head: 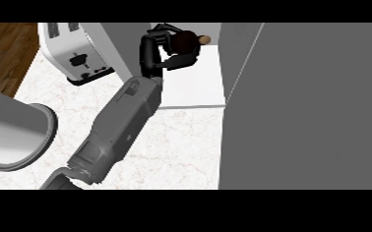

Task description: Pick up the wine, place it into the cabinet and close the cabinet

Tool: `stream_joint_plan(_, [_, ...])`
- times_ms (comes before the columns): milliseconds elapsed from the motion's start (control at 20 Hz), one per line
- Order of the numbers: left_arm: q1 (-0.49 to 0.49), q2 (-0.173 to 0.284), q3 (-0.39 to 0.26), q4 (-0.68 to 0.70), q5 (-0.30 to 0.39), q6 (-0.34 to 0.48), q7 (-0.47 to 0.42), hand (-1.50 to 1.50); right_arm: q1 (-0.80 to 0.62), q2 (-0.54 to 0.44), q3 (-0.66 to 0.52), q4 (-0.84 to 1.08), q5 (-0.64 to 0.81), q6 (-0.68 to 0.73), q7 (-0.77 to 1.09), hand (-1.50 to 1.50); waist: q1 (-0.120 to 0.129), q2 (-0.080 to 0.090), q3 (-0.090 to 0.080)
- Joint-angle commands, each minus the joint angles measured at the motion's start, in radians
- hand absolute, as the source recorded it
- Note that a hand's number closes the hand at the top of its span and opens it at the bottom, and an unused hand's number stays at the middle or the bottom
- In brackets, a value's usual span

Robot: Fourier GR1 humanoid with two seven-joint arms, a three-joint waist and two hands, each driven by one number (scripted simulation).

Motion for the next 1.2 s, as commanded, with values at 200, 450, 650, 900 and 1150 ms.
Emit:
stream_joint_plan(200, [-0.109,-0.002,0.081,0.156,0.037,-0.024,-0.057,1.50,0.036,-0.022,-0.057,-0.073,-0.107,0.034,0.000,-1.50,-0.010,0.004,0.000])
stream_joint_plan(450, [-0.121,-0.002,0.153,0.199,0.106,-0.085,-0.073,1.50,-0.035,0.004,-0.020,-0.007,-0.071,-0.004,0.011,-1.50,-0.008,0.007,0.000])
stream_joint_plan(650, [-0.107,0.023,0.195,0.230,0.142,-0.163,-0.114,1.50,0.044,0.018,0.004,-0.043,-0.052,0.025,-0.022,-1.50,-0.016,0.010,0.000])
stream_joint_plan(900, [-0.120,0.009,0.196,0.281,0.136,-0.148,-0.141,1.50,0.010,0.030,0.044,-0.084,-0.029,-0.015,0.022,-1.50,-0.019,0.010,-0.001])
stream_joint_plan(1150, [-0.157,0.015,0.184,0.317,0.119,-0.136,-0.128,1.50,0.019,-0.002,0.000,-0.086,-0.067,0.002,0.026,-1.50,-0.017,0.008,0.000])
